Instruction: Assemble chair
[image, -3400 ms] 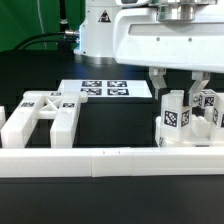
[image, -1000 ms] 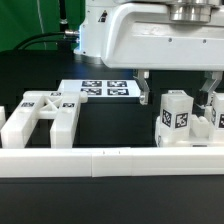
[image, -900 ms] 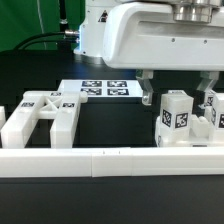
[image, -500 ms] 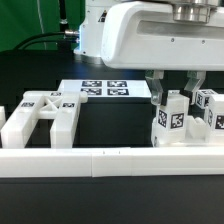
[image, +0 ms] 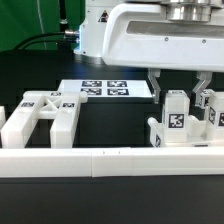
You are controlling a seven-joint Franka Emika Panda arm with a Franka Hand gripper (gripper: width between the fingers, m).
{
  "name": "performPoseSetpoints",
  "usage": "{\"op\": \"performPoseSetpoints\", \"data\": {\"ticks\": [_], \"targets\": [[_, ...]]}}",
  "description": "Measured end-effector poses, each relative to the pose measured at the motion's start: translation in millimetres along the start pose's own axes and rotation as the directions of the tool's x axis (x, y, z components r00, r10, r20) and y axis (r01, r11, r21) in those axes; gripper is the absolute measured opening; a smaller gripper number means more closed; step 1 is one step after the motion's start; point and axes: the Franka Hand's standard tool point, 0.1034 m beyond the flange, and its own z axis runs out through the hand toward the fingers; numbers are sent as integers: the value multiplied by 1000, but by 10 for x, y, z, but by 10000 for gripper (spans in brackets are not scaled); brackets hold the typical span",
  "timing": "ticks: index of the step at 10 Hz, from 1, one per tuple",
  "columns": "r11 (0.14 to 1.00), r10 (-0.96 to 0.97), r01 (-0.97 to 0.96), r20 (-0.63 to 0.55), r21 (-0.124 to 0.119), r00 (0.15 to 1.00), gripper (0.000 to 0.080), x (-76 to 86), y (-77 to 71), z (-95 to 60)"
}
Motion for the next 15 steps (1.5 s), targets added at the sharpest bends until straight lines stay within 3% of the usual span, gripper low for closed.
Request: {"op": "performPoseSetpoints", "data": {"ticks": [2,3,4,10,12,13,14,15], "targets": [[956,293,-293,4,9,956,289,4,-23,2],[912,411,-411,19,-4,912,289,18,-23,8],[883,469,-468,36,-21,883,289,41,-16,12],[585,811,-811,35,-26,584,289,78,-45,13],[623,782,-781,36,-24,623,297,79,-43,14],[627,779,-779,36,-24,626,497,78,-46,15],[696,718,-718,33,-17,695,497,82,-35,14],[777,629,-629,28,-6,777,615,70,-25,22]]}}
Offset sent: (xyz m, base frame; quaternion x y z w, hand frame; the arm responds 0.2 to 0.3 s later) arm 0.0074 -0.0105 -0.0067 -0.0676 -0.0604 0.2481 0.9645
